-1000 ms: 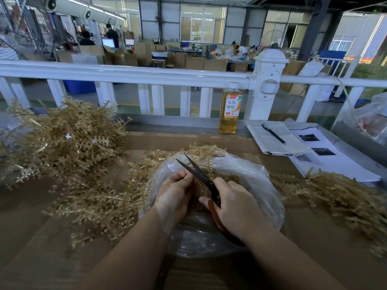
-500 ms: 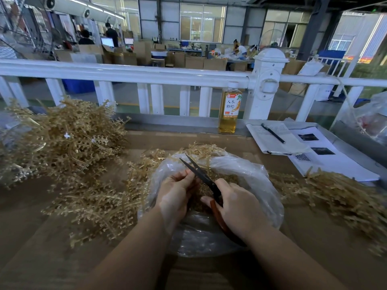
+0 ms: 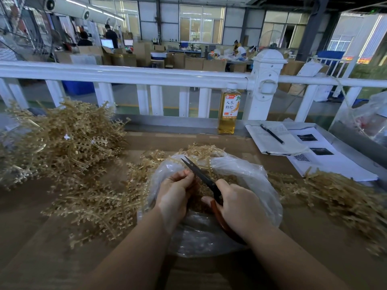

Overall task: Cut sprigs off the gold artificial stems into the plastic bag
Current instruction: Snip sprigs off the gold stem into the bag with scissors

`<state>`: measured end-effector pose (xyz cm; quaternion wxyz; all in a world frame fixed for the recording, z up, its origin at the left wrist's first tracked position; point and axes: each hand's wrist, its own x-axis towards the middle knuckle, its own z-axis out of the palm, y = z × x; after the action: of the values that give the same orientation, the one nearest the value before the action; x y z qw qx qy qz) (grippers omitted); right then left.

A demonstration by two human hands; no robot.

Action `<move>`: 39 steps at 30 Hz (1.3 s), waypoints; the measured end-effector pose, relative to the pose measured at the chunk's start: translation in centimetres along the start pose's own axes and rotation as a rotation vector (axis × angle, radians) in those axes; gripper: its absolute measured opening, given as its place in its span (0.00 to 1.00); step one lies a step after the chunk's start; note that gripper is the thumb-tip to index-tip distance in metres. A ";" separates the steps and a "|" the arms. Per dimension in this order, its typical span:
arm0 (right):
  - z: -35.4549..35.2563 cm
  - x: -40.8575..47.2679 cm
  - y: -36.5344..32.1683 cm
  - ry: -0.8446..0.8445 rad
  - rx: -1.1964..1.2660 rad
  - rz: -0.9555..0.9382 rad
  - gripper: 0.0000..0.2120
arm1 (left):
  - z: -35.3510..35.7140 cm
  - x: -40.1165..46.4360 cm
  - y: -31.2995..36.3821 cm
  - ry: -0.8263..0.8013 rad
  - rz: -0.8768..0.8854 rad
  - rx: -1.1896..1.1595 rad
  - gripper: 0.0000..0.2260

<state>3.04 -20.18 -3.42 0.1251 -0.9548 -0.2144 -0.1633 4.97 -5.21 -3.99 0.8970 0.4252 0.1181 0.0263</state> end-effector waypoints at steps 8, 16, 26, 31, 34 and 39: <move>0.1 -0.4 0.1 0.005 0.000 -0.005 0.20 | -0.1 0.3 0.7 0.041 -0.065 -0.091 0.05; 0.4 -0.7 0.4 0.054 0.019 -0.021 0.20 | -0.1 0.9 0.6 0.116 -0.092 -0.054 0.07; 1.3 -0.6 0.3 0.077 -0.016 -0.005 0.21 | -0.2 0.9 0.5 0.066 -0.097 -0.049 0.04; 1.4 -0.6 0.0 0.062 -0.003 0.004 0.21 | -0.2 0.8 0.5 0.066 -0.092 -0.050 0.05; 1.3 -0.5 -0.1 0.057 -0.013 0.000 0.22 | -0.2 0.8 0.5 0.079 -0.092 -0.058 0.06; 0.9 -0.4 -0.1 0.050 -0.052 -0.016 0.21 | -0.1 0.8 0.6 0.102 -0.096 -0.074 0.07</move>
<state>2.90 -19.99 -4.38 0.1041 -0.9517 -0.2147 -0.1934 5.74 -4.63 -3.78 0.9052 0.3836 0.1829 0.0094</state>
